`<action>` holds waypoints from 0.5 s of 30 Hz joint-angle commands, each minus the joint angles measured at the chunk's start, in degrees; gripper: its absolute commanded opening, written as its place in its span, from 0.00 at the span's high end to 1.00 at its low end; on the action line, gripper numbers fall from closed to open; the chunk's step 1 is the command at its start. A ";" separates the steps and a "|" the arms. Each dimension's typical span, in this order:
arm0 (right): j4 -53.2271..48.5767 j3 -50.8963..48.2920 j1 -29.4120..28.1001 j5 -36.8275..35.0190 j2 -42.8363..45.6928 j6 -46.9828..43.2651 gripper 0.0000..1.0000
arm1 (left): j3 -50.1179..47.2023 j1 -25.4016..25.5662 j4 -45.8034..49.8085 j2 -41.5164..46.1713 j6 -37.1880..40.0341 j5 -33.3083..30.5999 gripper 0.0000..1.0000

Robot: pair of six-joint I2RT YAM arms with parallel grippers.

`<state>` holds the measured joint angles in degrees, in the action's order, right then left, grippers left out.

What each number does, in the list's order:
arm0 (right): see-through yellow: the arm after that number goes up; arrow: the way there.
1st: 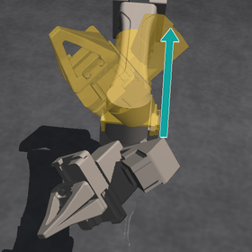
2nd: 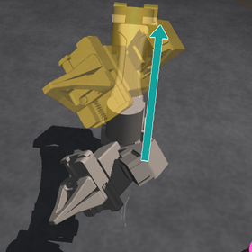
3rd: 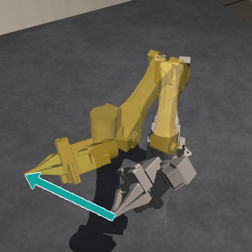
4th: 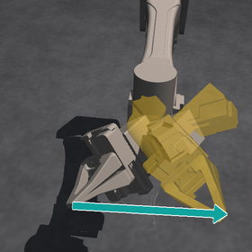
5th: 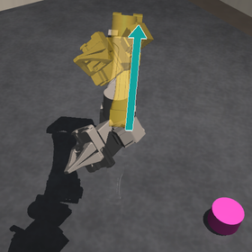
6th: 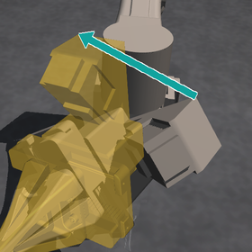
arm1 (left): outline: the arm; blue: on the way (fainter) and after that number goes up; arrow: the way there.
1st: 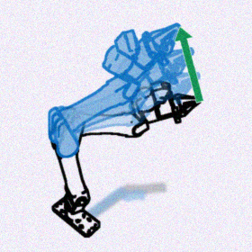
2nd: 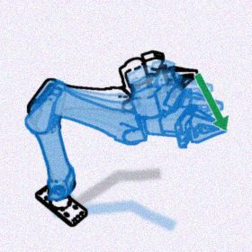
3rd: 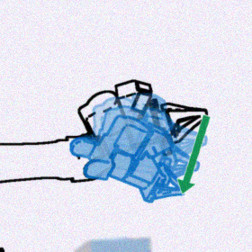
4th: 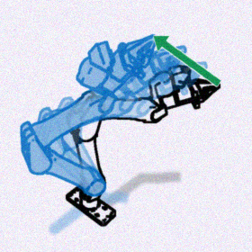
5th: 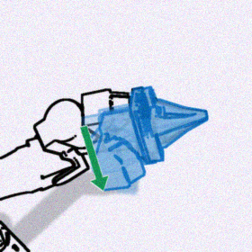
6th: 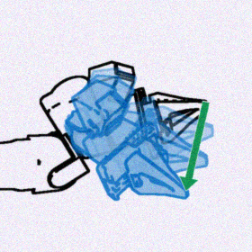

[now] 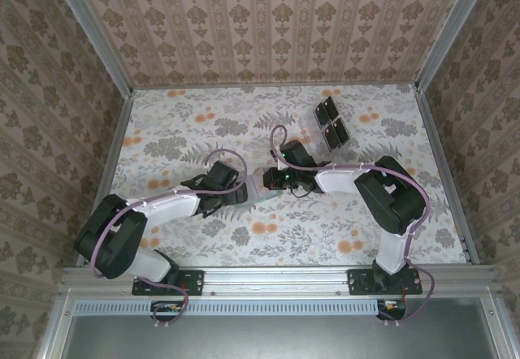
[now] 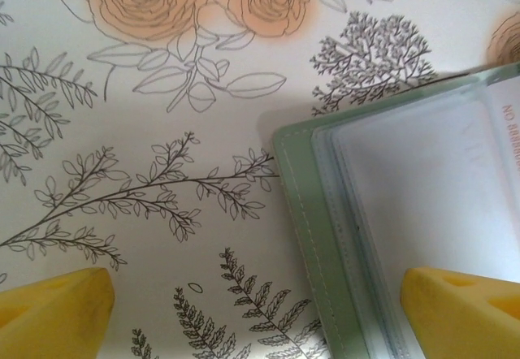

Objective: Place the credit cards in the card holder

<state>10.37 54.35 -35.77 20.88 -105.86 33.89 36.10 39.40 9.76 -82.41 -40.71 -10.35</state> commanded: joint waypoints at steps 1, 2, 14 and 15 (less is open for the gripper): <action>1.03 -2.01 0.13 0.72 0.47 0.30 1.00 | 0.45 0.71 -0.45 -1.56 0.54 -1.66 0.00; 1.29 -2.18 0.17 0.89 0.65 0.47 1.00 | 0.24 0.76 -0.84 -1.92 0.40 -1.77 0.00; 5.56 -4.67 0.61 2.06 5.04 3.18 1.00 | -2.01 0.78 2.19 -1.12 -1.53 -6.30 0.00; 6.37 -4.83 0.70 2.13 5.25 3.35 1.00 | -2.24 0.84 2.41 -0.82 -1.56 -6.38 0.00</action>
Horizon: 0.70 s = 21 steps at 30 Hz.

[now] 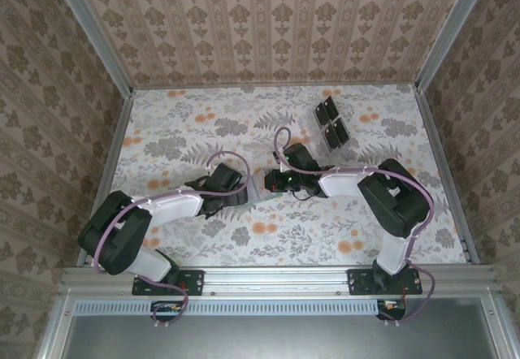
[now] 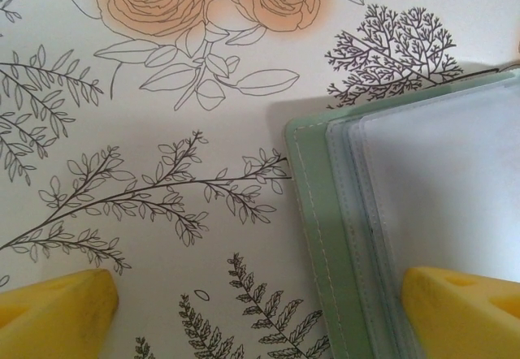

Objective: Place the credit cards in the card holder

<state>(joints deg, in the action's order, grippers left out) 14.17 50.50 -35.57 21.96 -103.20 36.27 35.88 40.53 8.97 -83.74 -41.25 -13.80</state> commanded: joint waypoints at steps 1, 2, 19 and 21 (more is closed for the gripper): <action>3.32 -1.11 0.50 1.07 2.72 1.16 1.00 | -2.20 -0.37 3.35 0.68 -0.98 -3.00 0.00; 4.27 -1.18 0.50 1.23 2.61 1.42 1.00 | -2.20 -0.37 3.59 0.77 -1.01 -3.00 0.00; 22.58 -4.50 0.33 3.38 -4.38 7.70 1.00 | -2.06 -0.39 5.02 1.39 -0.74 -3.19 0.00; 24.43 -5.13 0.37 3.37 -5.13 8.26 1.00 | -2.13 -0.37 5.00 1.30 -0.70 -3.21 0.00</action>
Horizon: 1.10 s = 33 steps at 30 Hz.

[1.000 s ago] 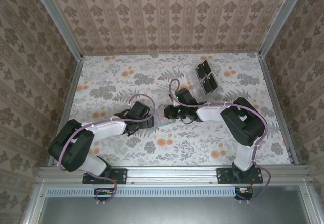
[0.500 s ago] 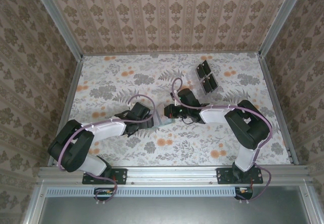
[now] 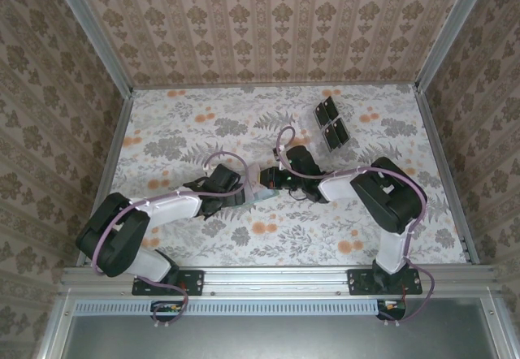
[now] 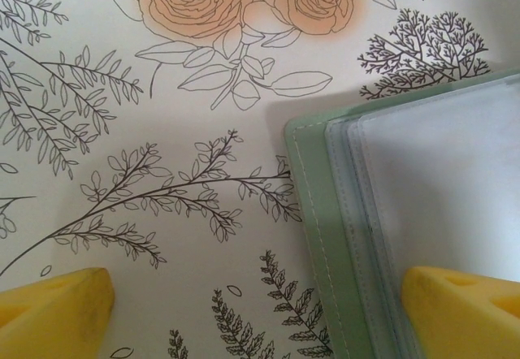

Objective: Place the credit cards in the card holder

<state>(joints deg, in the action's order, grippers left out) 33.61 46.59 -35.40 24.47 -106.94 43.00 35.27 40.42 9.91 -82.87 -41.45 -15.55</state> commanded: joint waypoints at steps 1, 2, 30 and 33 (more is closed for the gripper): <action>5.74 -1.47 0.09 0.84 -1.71 1.78 1.00 | -1.54 -0.28 4.06 0.43 -0.48 -1.38 0.00; 6.47 -1.66 0.07 0.86 -2.07 2.04 1.00 | -1.52 -0.27 4.06 0.47 -0.52 -1.32 0.00; 16.39 -6.11 -0.02 4.98 -7.53 6.03 1.00 | -1.35 -0.26 4.67 0.61 -0.64 -1.55 0.00; 16.91 -6.16 -0.04 5.68 -8.04 6.38 1.00 | -1.34 -0.26 4.77 0.60 -0.64 -1.55 0.00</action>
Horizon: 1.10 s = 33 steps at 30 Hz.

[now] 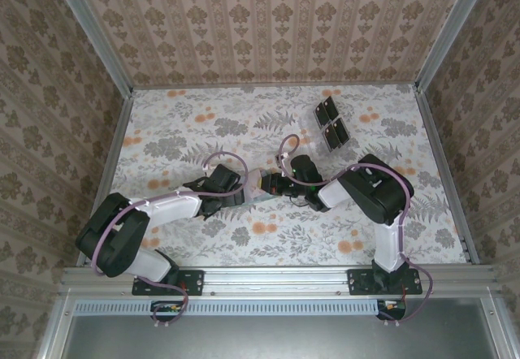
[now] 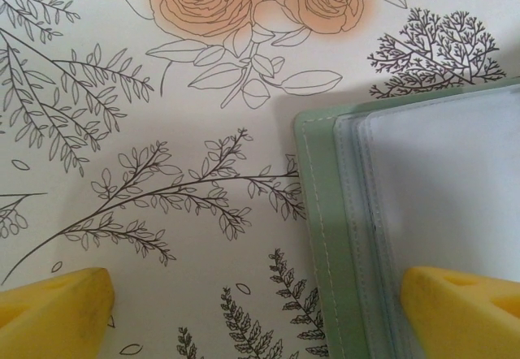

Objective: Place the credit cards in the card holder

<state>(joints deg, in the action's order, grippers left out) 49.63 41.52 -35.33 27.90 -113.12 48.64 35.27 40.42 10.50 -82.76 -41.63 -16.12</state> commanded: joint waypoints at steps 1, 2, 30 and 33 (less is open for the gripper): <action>0.99 -1.09 -0.10 2.37 -2.06 0.88 1.00 | -1.36 -0.31 4.18 0.52 -0.46 -0.91 0.00; 1.04 -0.96 -0.10 2.59 -2.19 1.03 1.00 | -1.34 -0.28 4.16 0.53 -0.45 -0.92 0.00; 1.10 -1.09 0.09 2.15 -4.21 2.85 1.00 | 3.09 -0.03 3.18 2.18 3.00 -0.64 0.00; 1.17 -1.17 0.09 1.99 -4.20 2.93 1.00 | 3.31 0.09 2.16 0.91 3.13 -0.10 0.00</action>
<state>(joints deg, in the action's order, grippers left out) 52.73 41.50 -35.27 30.09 -115.57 51.44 37.19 40.42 13.45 -80.49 -40.01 -16.91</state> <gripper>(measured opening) 0.058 0.997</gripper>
